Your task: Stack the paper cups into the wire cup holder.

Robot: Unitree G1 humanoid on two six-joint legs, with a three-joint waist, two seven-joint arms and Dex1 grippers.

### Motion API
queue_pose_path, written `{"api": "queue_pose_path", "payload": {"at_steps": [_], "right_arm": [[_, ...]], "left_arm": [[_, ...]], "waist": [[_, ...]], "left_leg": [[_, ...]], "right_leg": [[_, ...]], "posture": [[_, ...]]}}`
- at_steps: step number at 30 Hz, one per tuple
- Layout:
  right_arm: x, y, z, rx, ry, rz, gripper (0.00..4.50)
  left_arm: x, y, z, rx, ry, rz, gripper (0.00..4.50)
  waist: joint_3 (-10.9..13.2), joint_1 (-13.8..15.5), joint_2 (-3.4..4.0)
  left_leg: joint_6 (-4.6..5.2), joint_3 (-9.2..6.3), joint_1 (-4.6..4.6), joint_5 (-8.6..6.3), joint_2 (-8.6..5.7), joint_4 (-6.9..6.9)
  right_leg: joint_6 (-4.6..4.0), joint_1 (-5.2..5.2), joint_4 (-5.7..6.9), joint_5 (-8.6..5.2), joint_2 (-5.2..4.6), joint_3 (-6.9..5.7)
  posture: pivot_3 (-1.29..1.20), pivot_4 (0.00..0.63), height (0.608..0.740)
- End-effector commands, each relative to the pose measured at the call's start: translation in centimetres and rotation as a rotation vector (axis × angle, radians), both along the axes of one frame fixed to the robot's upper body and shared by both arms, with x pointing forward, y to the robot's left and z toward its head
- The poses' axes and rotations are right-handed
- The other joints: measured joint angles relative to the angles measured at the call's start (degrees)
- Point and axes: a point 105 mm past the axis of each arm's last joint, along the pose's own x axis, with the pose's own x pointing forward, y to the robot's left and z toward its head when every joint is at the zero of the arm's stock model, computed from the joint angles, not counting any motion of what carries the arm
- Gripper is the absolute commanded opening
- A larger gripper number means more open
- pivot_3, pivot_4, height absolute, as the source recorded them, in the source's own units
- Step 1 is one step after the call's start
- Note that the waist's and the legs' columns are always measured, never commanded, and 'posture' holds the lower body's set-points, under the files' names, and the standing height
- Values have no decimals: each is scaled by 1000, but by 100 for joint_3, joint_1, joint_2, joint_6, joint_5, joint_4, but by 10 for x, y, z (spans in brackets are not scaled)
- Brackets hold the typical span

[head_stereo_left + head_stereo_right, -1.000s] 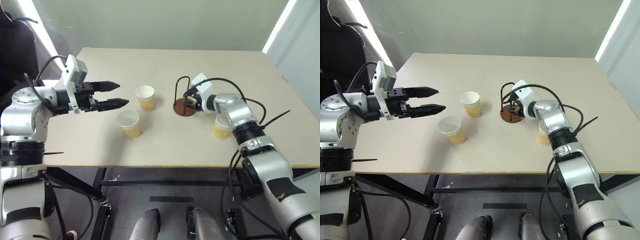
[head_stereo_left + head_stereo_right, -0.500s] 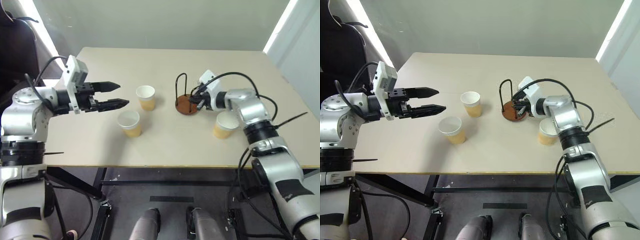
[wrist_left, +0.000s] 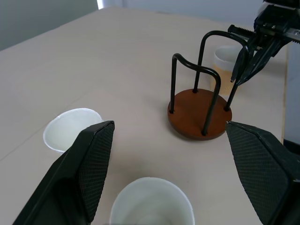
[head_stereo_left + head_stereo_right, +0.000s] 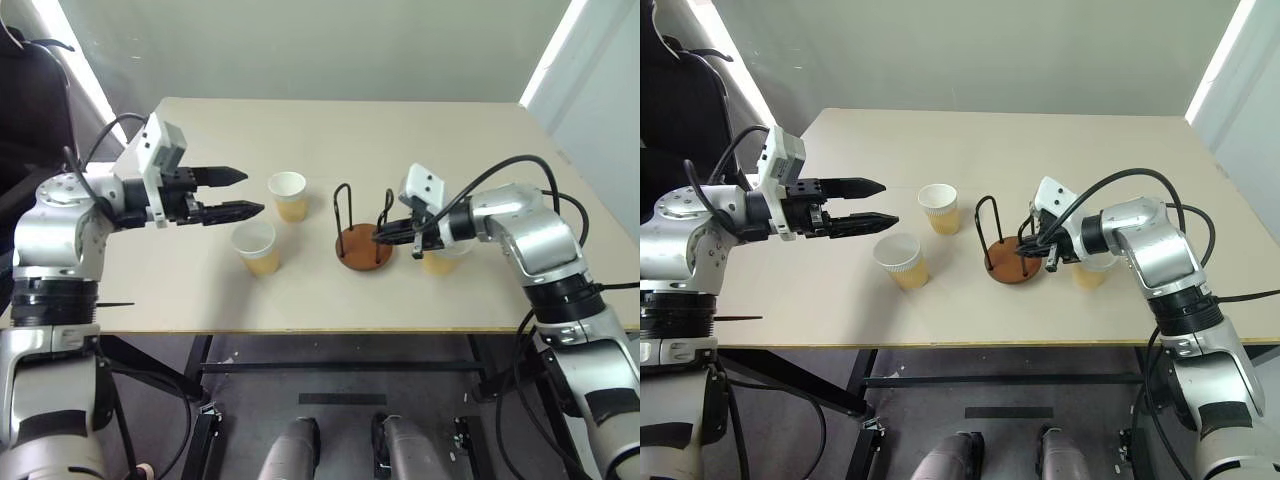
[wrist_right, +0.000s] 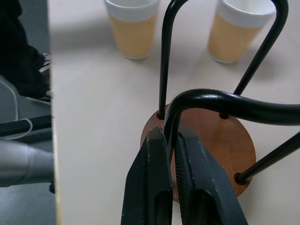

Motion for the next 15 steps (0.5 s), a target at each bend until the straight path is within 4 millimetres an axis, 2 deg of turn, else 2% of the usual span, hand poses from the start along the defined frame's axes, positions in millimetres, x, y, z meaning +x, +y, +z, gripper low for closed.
{"api": "queue_pose_path", "payload": {"at_steps": [1,8,15], "right_arm": [[-11,15,9,18,-27,62,6],[-20,34,-4,4,-8,141,6],[-18,35,-16,-34,-3,171,6]], "left_arm": [[-2,0,16,1,-54,-13,4066],[-5,1,15,5,-51,-10,4066],[-7,4,16,8,-50,1,4066]], "waist": [[0,0,0],[0,1,0],[-1,16,-1]], "left_leg": [[1,0,1,2,0,0],[12,0,-3,11,0,0],[11,1,-6,10,-1,0]], "right_leg": [[0,1,0,0,0,0],[4,1,-6,-2,1,0],[4,1,-9,-3,0,0]], "posture": [[0,150,740],[0,150,740],[0,150,740]]}}
